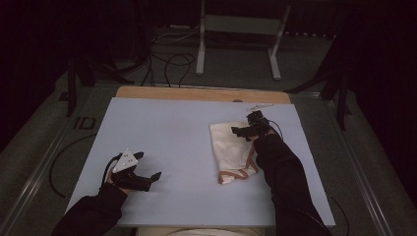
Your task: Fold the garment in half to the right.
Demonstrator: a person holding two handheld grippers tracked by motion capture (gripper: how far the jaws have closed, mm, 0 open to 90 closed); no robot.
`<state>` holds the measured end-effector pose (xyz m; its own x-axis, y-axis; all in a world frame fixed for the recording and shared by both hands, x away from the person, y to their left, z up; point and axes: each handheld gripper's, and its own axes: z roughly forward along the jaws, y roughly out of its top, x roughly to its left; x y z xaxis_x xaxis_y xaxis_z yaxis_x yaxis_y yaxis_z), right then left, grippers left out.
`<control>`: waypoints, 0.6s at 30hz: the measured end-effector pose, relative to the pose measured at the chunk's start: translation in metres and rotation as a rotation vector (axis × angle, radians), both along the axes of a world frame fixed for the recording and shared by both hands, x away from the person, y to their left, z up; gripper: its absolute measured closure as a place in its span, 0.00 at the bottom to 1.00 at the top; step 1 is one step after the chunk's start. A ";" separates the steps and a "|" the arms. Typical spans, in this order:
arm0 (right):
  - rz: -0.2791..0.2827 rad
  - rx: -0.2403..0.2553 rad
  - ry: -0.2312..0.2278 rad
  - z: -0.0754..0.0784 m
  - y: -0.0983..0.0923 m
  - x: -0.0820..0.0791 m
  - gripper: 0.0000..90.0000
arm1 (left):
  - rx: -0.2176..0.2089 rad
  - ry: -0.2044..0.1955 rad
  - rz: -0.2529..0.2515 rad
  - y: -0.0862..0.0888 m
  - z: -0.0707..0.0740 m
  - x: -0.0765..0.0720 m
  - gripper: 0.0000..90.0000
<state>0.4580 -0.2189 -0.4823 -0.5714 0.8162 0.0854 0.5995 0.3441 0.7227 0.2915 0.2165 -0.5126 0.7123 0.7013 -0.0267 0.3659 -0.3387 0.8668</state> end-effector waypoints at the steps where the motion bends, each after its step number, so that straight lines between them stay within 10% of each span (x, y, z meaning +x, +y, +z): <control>1: 0.008 0.000 0.000 0.001 0.001 -0.001 0.15 | 0.002 0.000 -0.001 0.000 0.000 0.000 0.00; 18: 0.083 0.018 -0.025 0.019 -0.002 -0.036 0.12 | 0.011 0.003 -0.002 0.001 0.000 0.000 0.00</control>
